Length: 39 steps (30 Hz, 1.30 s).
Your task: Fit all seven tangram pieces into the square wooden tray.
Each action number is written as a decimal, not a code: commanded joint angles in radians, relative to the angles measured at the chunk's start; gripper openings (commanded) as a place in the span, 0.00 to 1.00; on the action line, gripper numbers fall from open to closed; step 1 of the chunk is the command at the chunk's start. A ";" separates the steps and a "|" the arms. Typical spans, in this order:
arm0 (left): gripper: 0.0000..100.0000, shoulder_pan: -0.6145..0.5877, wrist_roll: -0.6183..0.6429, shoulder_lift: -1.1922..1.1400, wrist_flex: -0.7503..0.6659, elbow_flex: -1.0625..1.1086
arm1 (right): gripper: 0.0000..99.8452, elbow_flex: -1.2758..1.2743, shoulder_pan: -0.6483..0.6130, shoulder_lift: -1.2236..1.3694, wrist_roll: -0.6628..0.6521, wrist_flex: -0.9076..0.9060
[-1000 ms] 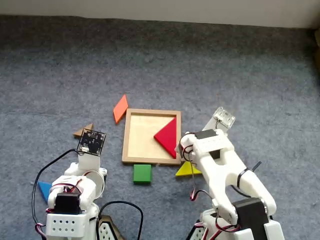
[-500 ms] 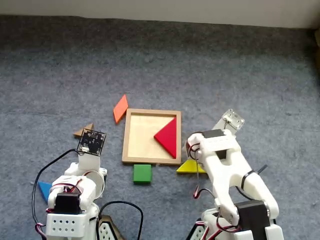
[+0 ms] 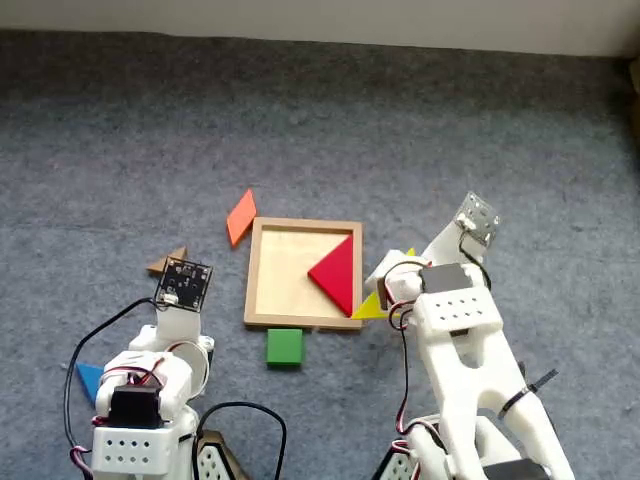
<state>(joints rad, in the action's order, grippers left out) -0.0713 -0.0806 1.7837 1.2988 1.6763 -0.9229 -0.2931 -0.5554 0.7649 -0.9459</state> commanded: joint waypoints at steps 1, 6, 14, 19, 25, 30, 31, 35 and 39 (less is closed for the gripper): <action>0.02 -0.010 0.008 0.033 0.008 0.019 | 0.13 0.062 -0.051 -0.064 -0.055 -0.004; 0.02 -0.010 0.008 0.033 0.008 0.019 | 0.13 0.077 -0.136 -0.062 -0.146 0.053; 0.02 -0.010 0.008 0.033 0.008 0.019 | 0.13 0.077 -0.176 -0.061 -0.559 0.125; 0.02 -0.010 0.008 0.033 0.008 0.019 | 0.13 0.077 -0.180 -0.061 -0.802 0.127; 0.02 -0.010 0.008 0.033 0.008 0.019 | 0.13 0.077 -0.259 -0.061 -1.042 0.131; 0.02 -0.010 0.008 0.033 0.008 0.019 | 0.13 0.070 -0.320 -0.025 -1.149 0.268; 0.02 -0.010 0.008 0.033 0.008 0.019 | 0.13 0.070 -0.331 -0.001 -1.169 0.288; 0.02 -0.010 0.008 0.033 0.008 0.019 | 0.13 0.077 -0.341 0.120 -1.260 0.348; 0.02 -0.010 0.008 0.033 0.008 0.019 | 0.13 0.077 -0.343 0.199 -1.370 0.449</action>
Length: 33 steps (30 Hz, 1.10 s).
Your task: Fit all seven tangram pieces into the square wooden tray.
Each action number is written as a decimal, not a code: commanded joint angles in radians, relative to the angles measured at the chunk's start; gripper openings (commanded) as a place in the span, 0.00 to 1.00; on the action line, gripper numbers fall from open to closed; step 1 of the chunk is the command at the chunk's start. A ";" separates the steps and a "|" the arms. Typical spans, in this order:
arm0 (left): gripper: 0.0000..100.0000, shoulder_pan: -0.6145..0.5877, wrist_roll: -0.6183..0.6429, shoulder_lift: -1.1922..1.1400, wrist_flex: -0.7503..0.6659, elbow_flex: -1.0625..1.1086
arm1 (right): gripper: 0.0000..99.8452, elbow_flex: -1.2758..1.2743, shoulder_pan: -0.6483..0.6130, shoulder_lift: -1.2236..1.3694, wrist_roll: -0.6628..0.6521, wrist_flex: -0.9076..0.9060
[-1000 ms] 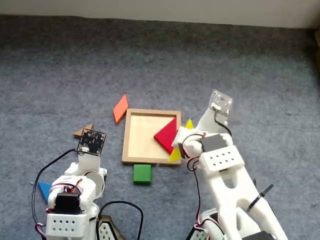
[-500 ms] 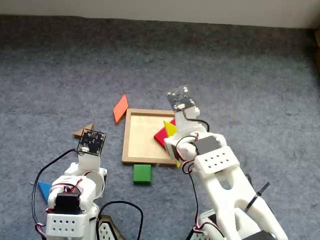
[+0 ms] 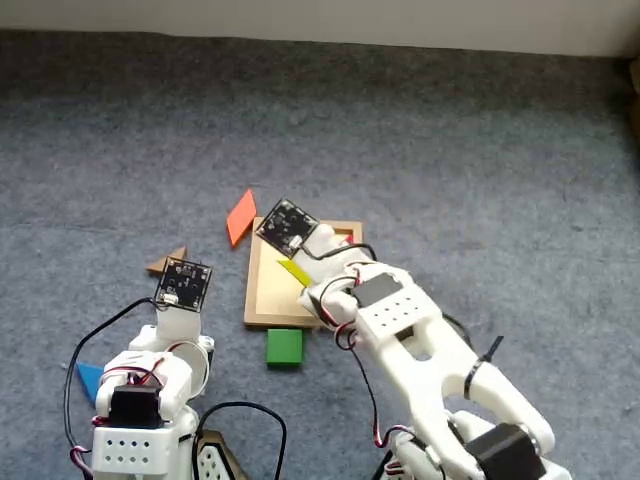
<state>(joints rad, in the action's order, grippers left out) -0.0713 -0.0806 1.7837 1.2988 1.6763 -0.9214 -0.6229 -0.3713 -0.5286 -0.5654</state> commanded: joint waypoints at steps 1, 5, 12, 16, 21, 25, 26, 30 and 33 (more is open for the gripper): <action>0.02 -0.010 0.008 0.033 0.008 0.019 | 0.13 0.076 -0.018 0.024 -0.109 0.079; 0.02 -0.010 0.008 0.033 0.008 0.019 | 0.13 0.074 -0.053 0.028 -0.226 0.081; 0.02 -0.010 0.008 0.033 0.008 0.019 | 0.13 0.068 -0.128 0.036 -0.275 0.079; 0.02 -0.010 0.008 0.033 0.008 0.019 | 0.13 0.068 -0.131 0.038 -0.276 0.079; 0.02 -0.010 0.008 0.033 0.008 0.019 | 0.14 0.068 -0.128 0.038 -0.276 0.077; 0.02 -0.010 0.008 0.033 0.008 0.019 | 0.24 0.064 -0.124 0.038 -0.273 0.068; 0.02 -0.010 0.008 0.033 0.008 0.019 | 0.26 0.065 -0.117 0.038 -0.272 0.048; 0.02 -0.010 0.008 0.033 0.008 0.019 | 0.28 0.073 -0.107 0.030 -0.270 -0.024; 0.02 -0.010 0.008 0.033 0.008 0.019 | 0.28 0.073 -0.108 0.030 -0.270 -0.048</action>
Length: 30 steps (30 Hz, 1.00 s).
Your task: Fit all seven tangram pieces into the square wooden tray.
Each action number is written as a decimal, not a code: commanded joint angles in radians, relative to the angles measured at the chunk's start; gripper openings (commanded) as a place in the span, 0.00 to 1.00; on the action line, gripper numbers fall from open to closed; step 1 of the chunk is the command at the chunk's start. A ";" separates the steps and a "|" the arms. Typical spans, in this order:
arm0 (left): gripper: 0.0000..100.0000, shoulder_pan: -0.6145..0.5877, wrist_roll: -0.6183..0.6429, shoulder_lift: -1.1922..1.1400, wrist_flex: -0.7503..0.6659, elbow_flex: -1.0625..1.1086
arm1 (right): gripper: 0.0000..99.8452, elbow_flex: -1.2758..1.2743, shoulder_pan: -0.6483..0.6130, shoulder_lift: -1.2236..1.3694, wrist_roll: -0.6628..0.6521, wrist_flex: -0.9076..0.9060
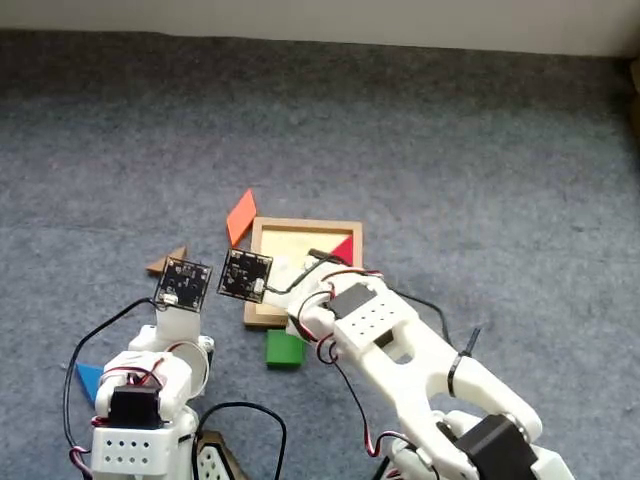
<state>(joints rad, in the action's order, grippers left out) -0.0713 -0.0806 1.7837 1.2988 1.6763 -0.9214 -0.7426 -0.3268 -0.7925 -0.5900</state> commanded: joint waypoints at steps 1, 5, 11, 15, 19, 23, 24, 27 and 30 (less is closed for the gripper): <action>0.02 -0.010 0.008 0.033 0.008 0.019 | 0.28 0.073 0.010 -0.016 -0.006 -0.031; 0.02 -0.010 0.008 0.033 0.008 0.019 | 0.28 0.074 0.012 -0.016 -0.006 -0.061; 0.02 -0.010 0.008 0.033 0.008 0.019 | 0.28 0.074 0.013 -0.016 -0.003 -0.068; 0.02 -0.010 0.008 0.033 0.008 0.019 | 0.28 0.074 0.018 -0.018 0.000 -0.070; 0.02 -0.010 0.008 0.033 0.008 0.019 | 0.19 0.079 0.042 -0.019 0.089 -0.070; 0.02 -0.010 0.008 0.033 0.008 0.019 | 0.13 0.093 0.048 -0.088 0.095 -0.070; 0.02 -0.010 0.008 0.033 0.008 0.019 | 0.13 0.093 0.048 -0.119 0.095 -0.070; 0.02 -0.010 0.008 0.033 0.008 0.019 | 0.12 0.085 0.048 -0.209 0.133 -0.070; 0.02 -0.010 0.008 0.033 0.008 0.019 | 0.07 0.065 0.073 -0.266 0.241 -0.064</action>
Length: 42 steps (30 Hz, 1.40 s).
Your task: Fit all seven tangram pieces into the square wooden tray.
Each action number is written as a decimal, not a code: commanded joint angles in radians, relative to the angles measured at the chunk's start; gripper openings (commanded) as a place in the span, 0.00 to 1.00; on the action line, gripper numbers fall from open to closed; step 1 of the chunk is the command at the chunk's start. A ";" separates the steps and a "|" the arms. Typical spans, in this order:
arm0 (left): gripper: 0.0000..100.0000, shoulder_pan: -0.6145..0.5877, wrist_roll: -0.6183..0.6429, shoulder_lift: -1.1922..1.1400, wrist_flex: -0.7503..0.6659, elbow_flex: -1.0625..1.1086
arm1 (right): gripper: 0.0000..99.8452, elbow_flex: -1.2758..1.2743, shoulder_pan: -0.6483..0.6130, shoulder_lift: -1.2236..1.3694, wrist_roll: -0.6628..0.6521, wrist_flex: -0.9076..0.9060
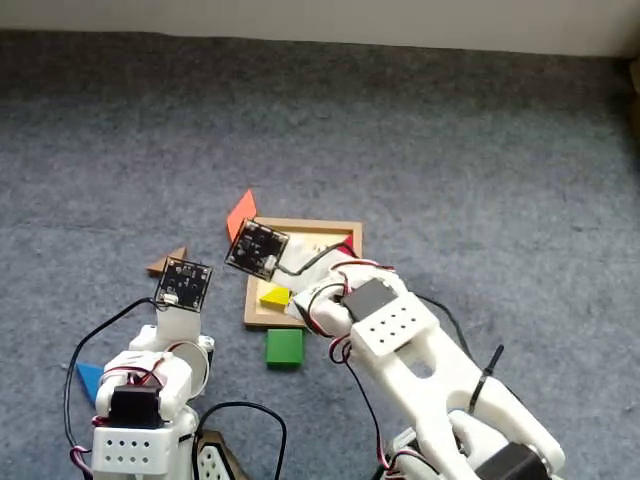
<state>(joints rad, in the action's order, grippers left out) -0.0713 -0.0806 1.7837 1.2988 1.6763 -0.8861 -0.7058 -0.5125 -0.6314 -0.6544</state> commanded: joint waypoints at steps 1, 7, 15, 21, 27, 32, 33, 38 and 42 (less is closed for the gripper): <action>0.02 -0.010 0.008 0.033 0.008 0.019 | 0.04 0.030 0.048 -0.084 0.103 0.002; 0.02 -0.010 0.008 0.033 0.008 0.019 | 0.01 0.024 0.114 0.030 0.167 0.173; 0.02 -0.010 0.008 0.033 0.008 0.019 | 0.01 0.033 0.096 0.297 0.158 0.180; 0.02 -0.010 0.008 0.033 0.008 0.019 | 0.01 0.024 0.056 0.294 0.072 0.179; 0.02 -0.010 0.008 0.033 0.008 0.019 | 0.01 0.033 0.033 0.288 0.063 0.030; 0.02 -0.010 0.008 0.033 0.008 0.019 | 0.01 0.025 0.048 0.289 -0.052 0.016; 0.02 -0.010 0.008 0.033 0.008 0.019 | 0.01 0.025 0.058 0.289 -0.072 0.016; 0.02 -0.010 0.008 0.033 0.008 0.019 | 0.01 0.033 0.137 0.288 -0.140 0.016; 0.02 -0.010 0.008 0.033 0.008 0.019 | 0.01 0.031 0.180 0.274 -0.195 0.004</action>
<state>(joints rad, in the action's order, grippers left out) -0.0713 -0.0806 1.7837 1.2988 1.6763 -0.8723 -0.5692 -0.2148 -0.7925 -0.6283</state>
